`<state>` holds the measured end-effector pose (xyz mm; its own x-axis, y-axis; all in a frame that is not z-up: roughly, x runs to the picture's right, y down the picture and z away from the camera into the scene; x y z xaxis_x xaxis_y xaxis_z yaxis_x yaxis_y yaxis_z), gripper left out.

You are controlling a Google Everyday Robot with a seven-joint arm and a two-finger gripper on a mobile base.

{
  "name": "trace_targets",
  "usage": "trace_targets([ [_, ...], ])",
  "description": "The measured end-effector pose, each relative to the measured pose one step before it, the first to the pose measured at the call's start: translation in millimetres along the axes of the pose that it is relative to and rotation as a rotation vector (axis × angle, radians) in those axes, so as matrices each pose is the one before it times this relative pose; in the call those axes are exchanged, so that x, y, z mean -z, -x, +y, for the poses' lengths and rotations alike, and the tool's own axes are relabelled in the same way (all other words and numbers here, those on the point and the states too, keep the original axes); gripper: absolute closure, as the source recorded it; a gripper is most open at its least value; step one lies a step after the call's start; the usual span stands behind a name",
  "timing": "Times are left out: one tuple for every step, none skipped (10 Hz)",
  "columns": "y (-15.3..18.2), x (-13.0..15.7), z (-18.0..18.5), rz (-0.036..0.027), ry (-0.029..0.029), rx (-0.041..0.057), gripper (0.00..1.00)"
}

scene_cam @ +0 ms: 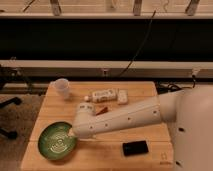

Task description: Pick up the ceramic bowl

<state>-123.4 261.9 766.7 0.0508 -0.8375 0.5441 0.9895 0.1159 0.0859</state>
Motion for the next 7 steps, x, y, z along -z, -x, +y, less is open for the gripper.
trace_targets([
  [3.07,-3.74,-2.07,-0.00822,0.0188,0.01622,0.2],
  [1.95,-3.77,-2.25,-0.00739,0.0138,0.01246,0.2],
  [2.15,-4.22,-3.55,-0.00913,0.00638,0.01125,0.2],
  [1.13,-3.4,-1.32,-0.00636,0.00978,0.00863,0.2],
  [1.91,-1.99,-1.75,-0.00817,0.00635,0.00513,0.21],
  [1.54,-2.22,-1.61,-0.00517,0.00871,0.00691,0.29],
  [2.02,-0.61,-2.27,-0.00288,0.00319,0.00743,0.38],
])
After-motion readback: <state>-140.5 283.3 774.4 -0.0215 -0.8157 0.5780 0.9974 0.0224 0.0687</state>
